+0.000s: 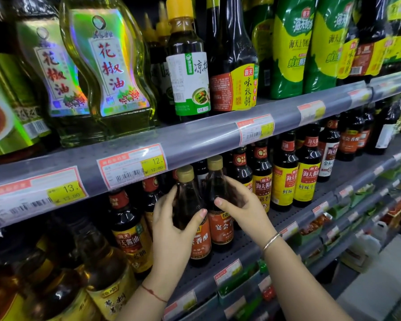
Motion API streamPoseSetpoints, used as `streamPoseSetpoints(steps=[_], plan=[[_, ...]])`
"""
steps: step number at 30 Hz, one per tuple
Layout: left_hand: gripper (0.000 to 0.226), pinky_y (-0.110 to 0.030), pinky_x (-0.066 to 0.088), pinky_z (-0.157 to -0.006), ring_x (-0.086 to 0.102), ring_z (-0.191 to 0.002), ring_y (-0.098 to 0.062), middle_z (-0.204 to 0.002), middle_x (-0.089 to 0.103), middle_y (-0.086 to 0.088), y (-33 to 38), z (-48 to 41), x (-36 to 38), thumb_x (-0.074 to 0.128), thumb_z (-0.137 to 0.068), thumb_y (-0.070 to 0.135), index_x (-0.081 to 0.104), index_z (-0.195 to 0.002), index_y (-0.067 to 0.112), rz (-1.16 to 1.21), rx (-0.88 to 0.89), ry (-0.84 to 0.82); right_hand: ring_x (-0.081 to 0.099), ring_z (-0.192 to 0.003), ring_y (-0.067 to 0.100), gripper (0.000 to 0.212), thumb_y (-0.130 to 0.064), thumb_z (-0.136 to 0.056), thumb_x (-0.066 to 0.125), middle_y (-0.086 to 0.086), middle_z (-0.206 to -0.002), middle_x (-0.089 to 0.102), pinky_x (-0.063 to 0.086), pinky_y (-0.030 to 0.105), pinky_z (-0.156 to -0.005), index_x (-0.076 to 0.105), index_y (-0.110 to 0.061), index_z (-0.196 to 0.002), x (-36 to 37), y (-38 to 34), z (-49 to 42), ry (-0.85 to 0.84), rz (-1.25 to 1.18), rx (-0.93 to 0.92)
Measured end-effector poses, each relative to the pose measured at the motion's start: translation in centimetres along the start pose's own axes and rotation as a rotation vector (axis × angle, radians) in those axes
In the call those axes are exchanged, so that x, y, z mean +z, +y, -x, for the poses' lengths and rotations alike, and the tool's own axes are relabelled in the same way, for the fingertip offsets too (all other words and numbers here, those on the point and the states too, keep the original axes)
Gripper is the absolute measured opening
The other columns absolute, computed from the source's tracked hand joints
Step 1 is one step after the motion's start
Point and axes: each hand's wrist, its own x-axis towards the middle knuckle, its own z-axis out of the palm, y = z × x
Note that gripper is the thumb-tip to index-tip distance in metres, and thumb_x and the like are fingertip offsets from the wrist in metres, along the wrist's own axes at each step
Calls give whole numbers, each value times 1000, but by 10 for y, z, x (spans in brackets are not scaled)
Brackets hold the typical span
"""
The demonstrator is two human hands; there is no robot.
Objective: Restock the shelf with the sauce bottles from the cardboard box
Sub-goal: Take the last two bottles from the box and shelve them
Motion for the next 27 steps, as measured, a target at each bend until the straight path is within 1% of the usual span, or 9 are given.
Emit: streamPoseSetpoints(steps=[3, 6, 8, 11, 14, 18, 19, 22, 27], plan=[[85, -38, 36, -111, 36, -131, -4, -135, 35, 18, -10, 21, 4, 77, -70, 39, 23, -133, 57, 6, -38, -35, 45, -131, 4, 80, -32, -73, 78, -14, -142, 48, 41, 34, -108, 36, -34, -141, -3, 21, 13, -54, 0, 57], [100, -43, 36, -112, 32, -136, -7, -144, 29, 18, -19, 32, 9, 80, -69, 37, 9, -134, 63, 33, -125, -80, 47, -128, 4, 88, -27, -72, 80, -16, -140, 48, 44, 35, -105, 30, -39, -143, -2, 36, 22, -102, 16, 128], [103, -44, 38, -110, 34, -136, -10, -147, 31, 14, -25, 36, 13, 81, -68, 34, 7, -131, 66, 44, -148, -92, 50, -122, -2, 86, -26, -71, 80, -21, -135, 50, 47, 29, -101, 32, -41, -140, 0, 42, 26, -103, 49, 159], [95, -38, 42, -106, 43, -129, -10, -138, 40, 15, -34, 39, 15, 81, -71, 29, 12, -118, 74, 60, -146, -98, 52, -115, -8, 79, -21, -73, 79, -26, -126, 51, 49, 14, -90, 33, -44, -133, 2, 46, 28, -76, 63, 192], [91, -37, 44, -105, 45, -126, -7, -137, 43, 15, -39, 41, 16, 80, -72, 28, 15, -116, 73, 71, -142, -91, 50, -116, -7, 78, -18, -74, 78, -25, -126, 52, 48, 7, -81, 34, -40, -135, 3, 46, 27, -59, 48, 198], [91, -34, 43, -104, 45, -123, -6, -131, 44, 19, -41, 43, 16, 80, -72, 27, 16, -116, 73, 59, -142, -53, 53, -116, -6, 79, -18, -73, 79, -24, -125, 54, 49, 9, -81, 36, -38, -136, 5, 46, 28, -45, 29, 205], [89, -34, 43, -103, 45, -123, -7, -132, 44, 17, -42, 43, 17, 81, -71, 27, 19, -119, 70, 54, -146, -32, 53, -115, -7, 78, -18, -73, 79, -25, -125, 54, 49, 9, -82, 37, -40, -135, 5, 46, 28, -39, 34, 206], [90, -35, 45, -101, 46, -124, -12, -137, 44, 10, -45, 43, 21, 82, -69, 28, 24, -134, 50, 39, -180, 25, 51, -114, -12, 77, -19, -74, 78, -30, -124, 52, 48, 8, -83, 35, -44, -131, 7, 47, 30, -16, 46, 212], [88, -24, 43, -90, 45, -122, -10, -138, 41, 7, -45, 43, 28, 81, -69, 31, 23, -134, 46, 36, -167, 41, 51, -116, -9, 78, -20, -74, 79, -26, -128, 52, 48, 13, -89, 36, -41, -136, 7, 48, 31, -23, 49, 213]])
